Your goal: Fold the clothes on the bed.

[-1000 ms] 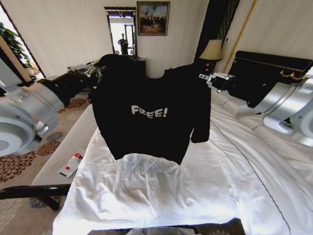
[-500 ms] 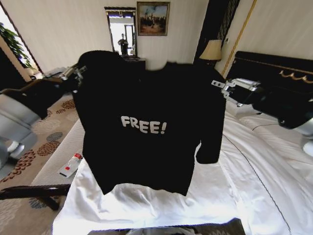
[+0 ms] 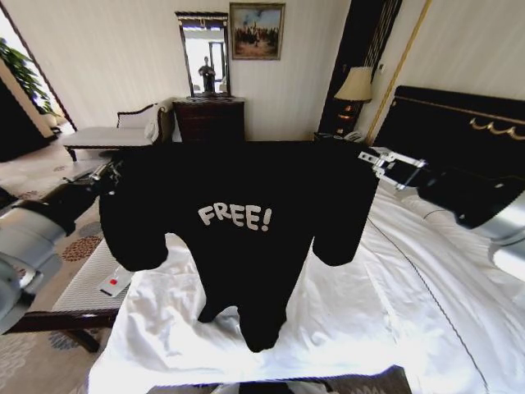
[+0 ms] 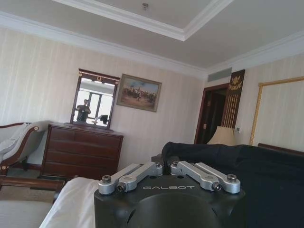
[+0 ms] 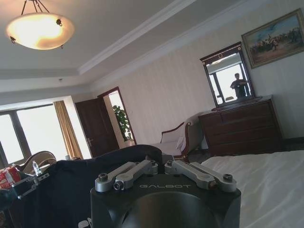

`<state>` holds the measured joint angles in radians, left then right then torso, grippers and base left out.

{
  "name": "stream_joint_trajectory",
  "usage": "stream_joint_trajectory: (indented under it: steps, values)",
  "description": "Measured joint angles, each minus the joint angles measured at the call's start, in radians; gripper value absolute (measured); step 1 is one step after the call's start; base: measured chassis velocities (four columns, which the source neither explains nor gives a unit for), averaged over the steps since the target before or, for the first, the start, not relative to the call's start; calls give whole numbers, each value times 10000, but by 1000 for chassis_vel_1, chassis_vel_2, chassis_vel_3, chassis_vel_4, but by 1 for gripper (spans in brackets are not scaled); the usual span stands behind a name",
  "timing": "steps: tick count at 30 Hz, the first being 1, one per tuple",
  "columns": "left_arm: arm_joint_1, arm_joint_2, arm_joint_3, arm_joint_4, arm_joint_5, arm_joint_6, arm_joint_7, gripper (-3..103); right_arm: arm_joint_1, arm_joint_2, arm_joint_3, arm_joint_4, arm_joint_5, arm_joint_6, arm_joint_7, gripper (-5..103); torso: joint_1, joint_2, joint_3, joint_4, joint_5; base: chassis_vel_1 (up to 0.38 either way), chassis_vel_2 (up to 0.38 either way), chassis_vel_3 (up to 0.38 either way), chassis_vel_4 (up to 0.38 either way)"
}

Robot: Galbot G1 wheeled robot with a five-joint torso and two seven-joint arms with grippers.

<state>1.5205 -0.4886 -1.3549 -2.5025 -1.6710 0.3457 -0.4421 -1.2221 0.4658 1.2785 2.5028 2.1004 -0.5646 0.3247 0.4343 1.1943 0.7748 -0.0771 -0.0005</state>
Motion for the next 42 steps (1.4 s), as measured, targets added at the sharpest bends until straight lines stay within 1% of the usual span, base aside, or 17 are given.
stream_joint_trajectory:
  steps: [4,8,10,12,13,16,18,20,24,27,29,30,31,32,35,40,42]
  values:
    - [-215,221,256,11,-22,-1,-45,2,4,13,-42,-11,123,-89,81,1,-2,1,-1,1,-2,0,0,0,0]
    - [-822,530,902,22,14,-5,-158,2,122,63,-433,-18,-279,-101,75,1,-3,0,-1,4,-2,0,0,0,0]
    - [-1851,939,1925,35,112,3,-270,2,164,82,-618,-24,-603,-106,18,1,-1,0,0,1,-4,0,0,0,0]
    - [-2337,1365,2439,37,229,-26,-194,2,209,50,-684,-33,-683,-108,-19,1,0,0,0,-2,0,0,0,0,0]
    - [-2337,1365,2439,37,229,-26,-194,2,209,50,-684,-33,-683,-108,-19,1,0,0,0,-2,0,0,0,0,0]
    - [-2601,2151,2770,33,351,-106,247,2,279,-93,-698,-38,-677,-112,-47,1,0,0,0,0,2,0,0,0,0]
    - [-2628,2261,2779,31,334,-110,290,2,291,-120,-682,-38,-642,-113,-48,1,-1,0,0,2,2,0,0,0,0]
    - [-2718,2642,2741,29,144,-117,384,2,340,-258,-556,-35,-369,-118,-35,1,-1,0,-1,1,-4,0,0,0,0]
    - [-2772,2968,2461,26,-183,-115,403,2,364,-465,-354,-32,-15,-152,20,1,-1,0,-1,2,-3,0,0,0,0]
    - [-2800,3393,1476,17,-1333,9,335,2,458,-973,250,-29,1021,-195,291,1,-1,0,0,1,-1,0,0,0,0]
    - [-2792,3447,1320,16,-1532,32,315,2,468,-1044,342,-29,1185,-206,336,1,-1,0,0,1,0,0,0,0,0]
    - [-2774,3601,901,15,-2087,112,254,2,487,-1207,546,-27,1568,-233,444,1,0,0,0,1,-2,0,0,0,0]
    - [-2770,3896,230,14,-3072,271,118,2,564,-1524,894,-21,2322,-294,699,1,-1,0,-1,2,-4,0,0,0,0]
    - [-2770,3896,230,14,-3072,271,118,2,564,-1524,894,-21,2322,-294,699,1,-1,0,-1,2,-4,0,0,0,0]
    - [-2829,4594,-1035,11,-4642,677,-119,2,649,-2062,1490,-19,3540,-415,1082,1,-2,1,-3,2,-2,0,0,0,0]
    - [-2859,5075,-1844,9,-5400,979,-186,2,652,-2272,1889,-18,4186,-634,1438,1,-2,1,-2,1,2,0,0,0,0]
    - [-2911,5098,-1949,9,-5605,1117,-269,2,632,-2279,2003,-18,4426,-699,1635,1,-2,1,-2,2,1,0,0,0,0]
